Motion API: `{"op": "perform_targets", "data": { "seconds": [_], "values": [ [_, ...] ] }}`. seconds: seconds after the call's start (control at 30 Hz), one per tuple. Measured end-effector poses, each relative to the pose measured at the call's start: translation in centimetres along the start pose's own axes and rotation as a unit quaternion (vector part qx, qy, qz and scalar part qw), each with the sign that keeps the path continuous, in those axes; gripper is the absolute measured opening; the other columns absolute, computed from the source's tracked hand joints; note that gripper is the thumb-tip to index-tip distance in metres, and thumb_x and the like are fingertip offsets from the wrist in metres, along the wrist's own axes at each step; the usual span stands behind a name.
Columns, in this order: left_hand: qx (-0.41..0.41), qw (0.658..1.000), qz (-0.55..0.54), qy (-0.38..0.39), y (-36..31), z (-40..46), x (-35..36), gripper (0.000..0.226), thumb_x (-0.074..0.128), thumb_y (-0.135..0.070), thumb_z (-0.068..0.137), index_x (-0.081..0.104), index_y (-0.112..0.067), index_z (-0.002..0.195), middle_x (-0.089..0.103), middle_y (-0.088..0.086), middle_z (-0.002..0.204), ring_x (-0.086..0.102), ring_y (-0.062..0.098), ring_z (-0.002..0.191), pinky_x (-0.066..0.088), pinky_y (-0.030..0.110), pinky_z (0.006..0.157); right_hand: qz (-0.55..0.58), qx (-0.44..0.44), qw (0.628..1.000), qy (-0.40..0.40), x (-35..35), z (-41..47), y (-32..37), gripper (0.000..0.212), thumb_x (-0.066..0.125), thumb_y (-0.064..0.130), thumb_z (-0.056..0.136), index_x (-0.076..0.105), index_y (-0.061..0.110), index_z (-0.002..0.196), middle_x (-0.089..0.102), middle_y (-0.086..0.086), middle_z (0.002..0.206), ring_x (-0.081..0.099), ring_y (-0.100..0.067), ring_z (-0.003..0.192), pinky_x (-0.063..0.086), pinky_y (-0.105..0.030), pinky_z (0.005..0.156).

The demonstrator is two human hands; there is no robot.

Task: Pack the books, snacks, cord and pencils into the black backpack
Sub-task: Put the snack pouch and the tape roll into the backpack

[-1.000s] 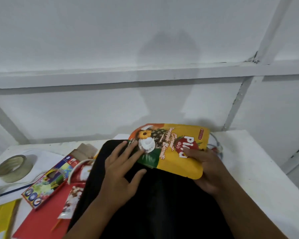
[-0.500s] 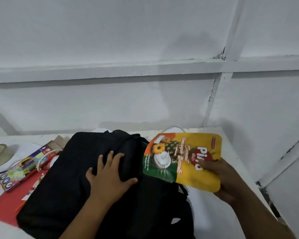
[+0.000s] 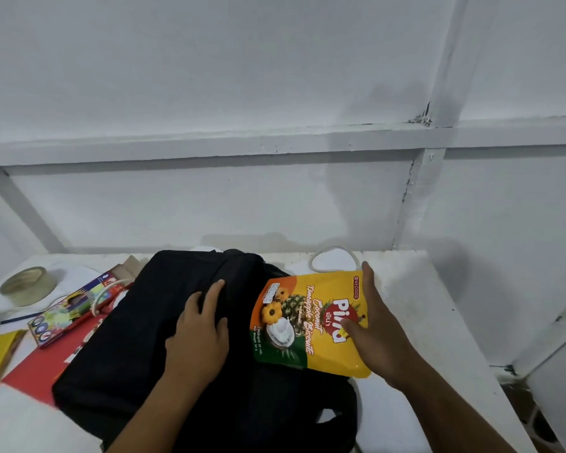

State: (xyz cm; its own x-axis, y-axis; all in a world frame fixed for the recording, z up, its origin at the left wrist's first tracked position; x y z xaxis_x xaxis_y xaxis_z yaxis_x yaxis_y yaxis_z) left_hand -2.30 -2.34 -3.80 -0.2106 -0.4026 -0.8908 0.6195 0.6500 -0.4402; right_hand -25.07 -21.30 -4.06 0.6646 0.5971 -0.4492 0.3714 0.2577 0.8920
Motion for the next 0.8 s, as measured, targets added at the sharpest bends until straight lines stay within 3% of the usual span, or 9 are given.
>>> {"op": "perform_targets", "data": {
  "seconds": [0.07,0.13,0.23,0.27,0.33,0.43,0.53,0.67,0.8],
  "values": [
    [0.015,1.000,0.020,0.005,-0.1,-0.1,0.1,0.068,0.047,-0.036,0.101,0.006,-0.055,0.152,0.026,0.005,0.157,0.042,0.028,0.135,0.052,0.056,0.092,0.009,-0.003,1.000,0.018,0.5,0.1,0.1,0.074,0.058,0.018,0.099,0.015,0.050,0.151,0.037,0.017,0.144,0.056,-0.005,0.111,0.054,-0.023,0.087],
    [0.012,0.999,0.037,0.017,-0.1,-0.3,0.1,0.070,0.045,-0.049,0.099,-0.001,-0.059,0.150,0.020,0.005,0.161,0.031,0.028,0.143,0.047,0.059,0.098,0.047,0.004,0.999,0.023,1.2,0.0,0.0,0.061,0.068,0.016,0.093,0.043,0.046,0.140,0.054,0.007,0.140,0.063,-0.005,0.105,0.057,-0.019,0.082],
    [-0.006,0.997,0.050,0.064,0.4,-0.6,0.4,0.095,0.058,-0.073,0.082,-0.012,-0.064,0.146,0.005,0.002,0.164,0.012,0.028,0.152,0.035,0.068,0.104,0.062,0.023,0.998,0.009,2.1,-0.2,-0.4,0.062,0.084,0.020,0.077,0.059,0.039,0.130,0.065,0.005,0.125,0.065,-0.006,0.101,0.057,-0.022,0.084],
    [-0.006,0.996,0.041,0.074,0.6,-0.5,0.4,0.102,0.064,-0.071,0.079,-0.014,-0.065,0.144,0.007,0.002,0.164,0.015,0.029,0.152,0.036,0.067,0.105,0.069,0.027,0.997,0.005,2.3,-0.3,-0.4,0.062,0.085,0.018,0.075,0.061,0.037,0.129,0.066,0.007,0.120,0.065,-0.004,0.097,0.056,-0.019,0.081],
    [0.006,0.996,-0.011,0.083,1.0,0.2,-0.2,0.103,0.071,-0.051,0.084,-0.009,-0.062,0.147,0.026,0.005,0.160,0.036,0.027,0.143,0.044,0.049,0.107,0.093,0.034,0.995,-0.002,2.3,-0.4,-0.3,0.060,0.085,0.014,0.075,0.064,0.034,0.127,0.065,0.017,0.107,0.064,0.000,0.091,0.052,-0.013,0.072],
    [-0.009,0.990,-0.116,0.083,2.1,1.8,-2.7,0.086,0.070,-0.022,0.091,0.018,-0.053,0.153,0.057,0.002,0.140,0.061,0.016,0.115,0.047,0.027,0.099,0.127,0.022,0.992,-0.004,1.3,-0.6,0.4,0.060,0.084,0.008,0.074,0.066,0.033,0.126,0.067,0.016,0.107,0.068,-0.002,0.090,0.054,-0.013,0.068],
    [-0.036,0.979,-0.192,0.064,3.4,2.9,-5.7,0.074,0.070,-0.016,0.091,0.039,-0.056,0.145,0.063,-0.005,0.130,0.065,0.006,0.101,0.051,0.024,0.091,0.168,0.009,0.986,0.001,0.2,-0.7,2.1,0.060,0.083,0.003,0.073,0.069,0.035,0.122,0.071,0.006,0.111,0.071,-0.008,0.091,0.060,-0.022,0.073],
    [-0.007,0.982,-0.182,0.052,2.7,3.8,-8.2,0.065,0.068,-0.017,0.092,0.045,-0.046,0.145,0.063,-0.009,0.123,0.061,-0.004,0.092,0.041,0.007,0.072,0.206,0.001,0.978,0.017,0.3,-0.5,4.3,0.056,0.081,0.006,0.075,0.070,0.038,0.119,0.071,0.009,0.112,0.070,-0.015,0.097,0.061,-0.034,0.082],
    [0.030,0.986,-0.154,0.058,1.0,4.3,-9.5,0.060,0.067,-0.019,0.094,0.046,-0.039,0.147,0.060,-0.013,0.130,0.056,0.003,0.107,0.039,0.010,0.079,0.262,0.001,0.962,0.075,3.0,-0.3,6.3,0.055,0.079,0.002,0.076,0.069,0.035,0.118,0.076,0.008,0.102,0.073,-0.016,0.094,0.061,-0.032,0.076]
  ]
}}
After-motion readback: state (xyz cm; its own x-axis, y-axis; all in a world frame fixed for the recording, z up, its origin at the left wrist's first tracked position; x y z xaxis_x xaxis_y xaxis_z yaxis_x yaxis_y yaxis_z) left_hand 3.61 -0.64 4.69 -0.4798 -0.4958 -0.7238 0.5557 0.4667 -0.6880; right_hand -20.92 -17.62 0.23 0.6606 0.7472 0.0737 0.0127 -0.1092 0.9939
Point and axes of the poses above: each hand's wrist, its own z-axis towards the middle knuckle, its own x-axis out of the palm, y = z × x, the point moved 8 cm from there along z, towards the middle knuckle
